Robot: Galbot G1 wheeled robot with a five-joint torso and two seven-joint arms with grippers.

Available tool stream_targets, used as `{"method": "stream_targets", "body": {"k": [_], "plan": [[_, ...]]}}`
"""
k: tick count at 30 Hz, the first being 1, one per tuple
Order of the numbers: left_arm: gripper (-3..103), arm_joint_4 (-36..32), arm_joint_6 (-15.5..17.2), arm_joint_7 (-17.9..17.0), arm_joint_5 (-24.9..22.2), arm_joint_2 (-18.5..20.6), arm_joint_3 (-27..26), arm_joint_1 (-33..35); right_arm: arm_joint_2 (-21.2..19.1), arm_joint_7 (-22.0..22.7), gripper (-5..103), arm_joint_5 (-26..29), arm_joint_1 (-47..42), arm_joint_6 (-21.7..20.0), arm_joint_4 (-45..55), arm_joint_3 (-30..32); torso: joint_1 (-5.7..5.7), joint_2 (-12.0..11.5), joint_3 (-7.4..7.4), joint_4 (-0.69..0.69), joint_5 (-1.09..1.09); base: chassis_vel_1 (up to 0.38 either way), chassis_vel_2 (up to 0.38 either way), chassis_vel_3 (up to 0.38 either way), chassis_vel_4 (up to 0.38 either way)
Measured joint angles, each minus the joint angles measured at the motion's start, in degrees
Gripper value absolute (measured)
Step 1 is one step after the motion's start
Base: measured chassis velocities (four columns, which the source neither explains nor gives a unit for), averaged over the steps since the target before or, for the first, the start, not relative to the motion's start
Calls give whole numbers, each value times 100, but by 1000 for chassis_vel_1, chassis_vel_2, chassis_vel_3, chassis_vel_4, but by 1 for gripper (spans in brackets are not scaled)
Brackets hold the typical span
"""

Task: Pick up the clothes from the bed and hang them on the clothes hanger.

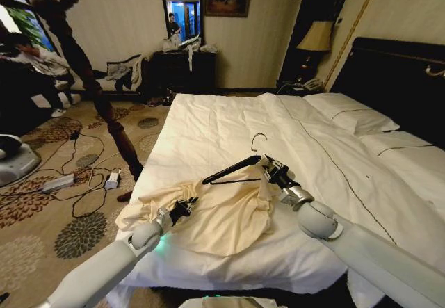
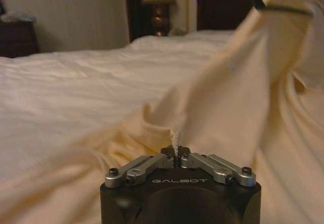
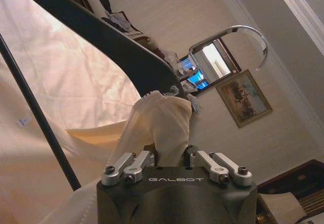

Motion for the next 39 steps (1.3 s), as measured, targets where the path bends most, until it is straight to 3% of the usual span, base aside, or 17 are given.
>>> {"method": "stream_targets", "body": {"k": [4,14,22,30,35,39], "plan": [[0,-180,100,-32,-181,111,-216,-2,34,0,23,5,33,10,-54,20,0,0,0,-1,0,0,0,0,0],[0,-996,448,-140,-1217,635,-1014,-481,66,25,23,321,545,-46,-150,-30,-1,0,0,0,1,0,0,0,0],[0,-1293,793,-389,-2233,1071,-1275,-1652,-187,30,23,957,1875,-60,-165,-91,0,0,0,-1,0,0,0,0,0],[0,-1463,1112,-610,-3467,1837,-1540,-3193,-627,-36,23,1790,2895,-60,-77,106,0,0,0,-1,1,0,0,0,0],[0,-1717,1294,-834,-4049,2163,-1466,-4004,-750,-75,23,2113,3311,-67,64,128,0,0,0,0,0,0,0,0,0],[0,-1890,1352,-931,-4202,2350,-1452,-4130,-731,-115,23,2117,3379,-81,109,117,0,0,-1,-1,0,0,0,0,0]]}}
